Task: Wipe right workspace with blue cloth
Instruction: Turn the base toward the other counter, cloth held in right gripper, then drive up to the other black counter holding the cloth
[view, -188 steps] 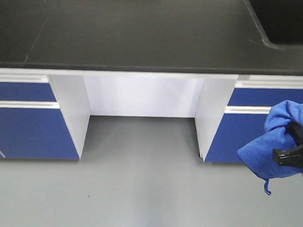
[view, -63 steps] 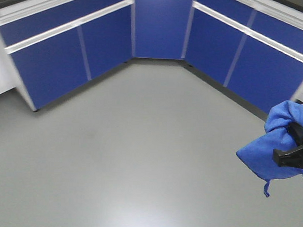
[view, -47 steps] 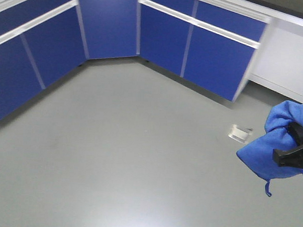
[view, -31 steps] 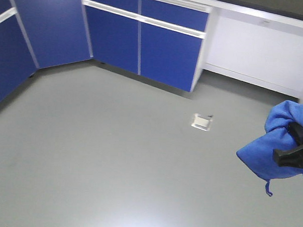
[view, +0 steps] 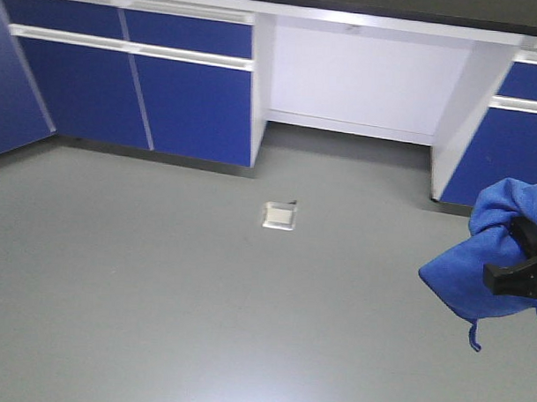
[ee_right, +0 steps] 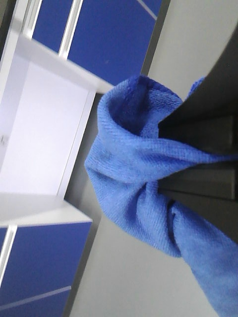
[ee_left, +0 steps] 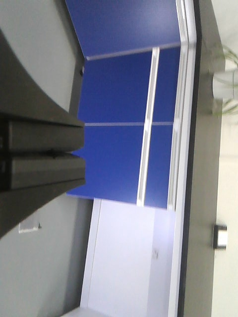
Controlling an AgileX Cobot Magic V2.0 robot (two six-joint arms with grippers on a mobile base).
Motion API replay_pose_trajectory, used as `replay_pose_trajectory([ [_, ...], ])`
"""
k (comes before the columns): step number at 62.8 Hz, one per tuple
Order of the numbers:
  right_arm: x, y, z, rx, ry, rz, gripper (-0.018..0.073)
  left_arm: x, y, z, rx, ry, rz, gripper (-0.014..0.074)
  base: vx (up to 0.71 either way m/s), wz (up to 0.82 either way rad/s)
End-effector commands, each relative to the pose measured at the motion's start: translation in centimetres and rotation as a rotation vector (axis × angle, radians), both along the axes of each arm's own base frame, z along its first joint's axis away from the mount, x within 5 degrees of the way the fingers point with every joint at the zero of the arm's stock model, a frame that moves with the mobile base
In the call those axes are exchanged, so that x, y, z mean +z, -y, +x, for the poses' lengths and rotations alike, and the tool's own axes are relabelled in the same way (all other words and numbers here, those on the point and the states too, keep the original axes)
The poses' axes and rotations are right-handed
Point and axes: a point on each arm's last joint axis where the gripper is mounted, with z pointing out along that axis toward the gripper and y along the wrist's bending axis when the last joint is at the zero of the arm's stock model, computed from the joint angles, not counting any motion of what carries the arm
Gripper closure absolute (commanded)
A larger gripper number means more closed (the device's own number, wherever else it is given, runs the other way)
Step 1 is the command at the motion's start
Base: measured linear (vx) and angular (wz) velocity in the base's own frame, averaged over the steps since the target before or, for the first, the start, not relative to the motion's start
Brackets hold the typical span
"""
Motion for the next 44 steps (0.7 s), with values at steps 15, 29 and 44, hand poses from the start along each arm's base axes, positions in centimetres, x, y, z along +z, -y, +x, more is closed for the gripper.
replay_pose_trajectory([
  [15, 1.64, -0.33, 0.48, 0.032, 0.102, 0.009, 0.0562, -0.21, 0.08, 0.08, -0.006, 0.065, -0.008, 0.0602, 0.21, -0.45],
  [29, 1.63, -0.32, 0.48, 0.032, 0.101, 0.009, 0.0562, -0.21, 0.08, 0.08, -0.006, 0.065, -0.008, 0.0602, 0.29, -0.29],
  [44, 1.63, -0.32, 0.48, 0.032, 0.101, 0.009, 0.0562, -0.21, 0.08, 0.08, -0.006, 0.065, -0.008, 0.0602, 0.34, -0.17],
])
